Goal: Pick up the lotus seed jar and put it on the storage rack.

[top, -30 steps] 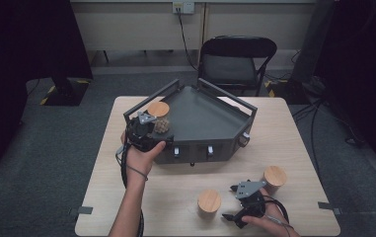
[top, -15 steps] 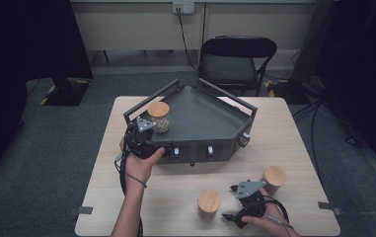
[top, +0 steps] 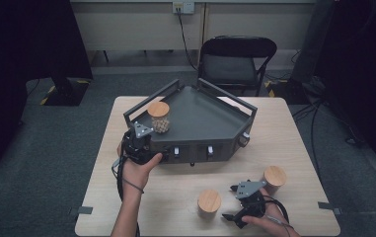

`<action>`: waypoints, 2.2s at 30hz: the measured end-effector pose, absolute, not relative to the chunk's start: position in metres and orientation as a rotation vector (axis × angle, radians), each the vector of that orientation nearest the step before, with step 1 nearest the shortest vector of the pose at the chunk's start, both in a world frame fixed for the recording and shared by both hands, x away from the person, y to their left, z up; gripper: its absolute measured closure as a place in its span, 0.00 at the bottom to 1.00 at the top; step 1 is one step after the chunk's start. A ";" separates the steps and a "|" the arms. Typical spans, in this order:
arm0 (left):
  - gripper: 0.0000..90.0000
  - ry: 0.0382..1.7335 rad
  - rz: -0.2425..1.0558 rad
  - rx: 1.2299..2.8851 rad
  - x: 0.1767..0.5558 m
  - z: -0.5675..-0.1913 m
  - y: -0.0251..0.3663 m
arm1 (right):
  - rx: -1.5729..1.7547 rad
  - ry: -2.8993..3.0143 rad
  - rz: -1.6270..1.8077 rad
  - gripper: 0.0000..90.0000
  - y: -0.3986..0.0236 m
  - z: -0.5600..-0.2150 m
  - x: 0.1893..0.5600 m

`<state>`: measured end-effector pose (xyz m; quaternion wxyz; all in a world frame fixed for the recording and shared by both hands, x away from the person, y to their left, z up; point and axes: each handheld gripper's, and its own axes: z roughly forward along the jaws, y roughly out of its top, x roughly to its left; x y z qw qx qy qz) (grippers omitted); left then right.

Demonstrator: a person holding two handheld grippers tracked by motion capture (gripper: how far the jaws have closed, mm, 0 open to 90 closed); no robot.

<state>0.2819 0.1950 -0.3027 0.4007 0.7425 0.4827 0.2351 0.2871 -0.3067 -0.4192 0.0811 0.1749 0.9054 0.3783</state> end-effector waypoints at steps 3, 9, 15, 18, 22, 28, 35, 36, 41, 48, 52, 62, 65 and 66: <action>0.06 1.222 0.590 1.875 0.280 -0.306 0.196 | 0.522 2.706 1.131 0.00 -0.307 -0.419 0.287; 0.06 1.222 0.585 1.894 0.278 -0.314 0.199 | 0.523 2.706 1.131 0.00 -0.307 -0.419 0.287; 0.05 1.225 0.565 1.890 0.277 -0.323 0.202 | 0.523 2.706 1.131 0.00 -0.307 -0.419 0.287; 0.05 1.225 0.561 1.888 0.276 -0.327 0.203 | 0.523 2.706 1.130 0.00 -0.307 -0.419 0.287; 0.05 1.230 0.554 1.889 0.275 -0.334 0.205 | 0.522 2.706 1.130 0.00 -0.307 -0.419 0.287; 0.05 1.231 0.554 1.897 0.273 -0.341 0.205 | 0.522 2.706 1.131 0.00 -0.307 -0.419 0.287; 0.05 1.233 0.556 1.882 0.270 -0.349 0.208 | 0.523 2.706 1.130 0.00 -0.307 -0.419 0.287; 0.05 1.235 0.555 1.883 0.270 -0.350 0.208 | 0.523 2.706 1.130 0.00 -0.307 -0.419 0.287; 0.06 1.233 0.555 1.881 0.269 -0.357 0.207 | 0.523 2.706 1.130 0.00 -0.307 -0.419 0.287; 0.06 1.233 0.531 1.895 0.270 -0.368 0.207 | 0.522 2.706 1.130 0.00 -0.307 -0.419 0.287; 0.06 1.236 0.521 1.902 0.271 -0.373 0.208 | 0.523 2.706 1.130 0.00 -0.307 -0.419 0.287; 0.06 1.254 0.512 1.910 0.269 -0.381 0.209 | 0.523 2.707 1.129 0.00 -0.307 -0.419 0.287; 0.06 1.252 0.507 1.914 0.268 -0.385 0.208 | 0.523 2.707 1.129 0.00 -0.307 -0.419 0.287; 0.06 1.254 0.505 1.917 0.267 -0.386 0.208 | 0.523 2.707 1.129 0.00 -0.307 -0.419 0.287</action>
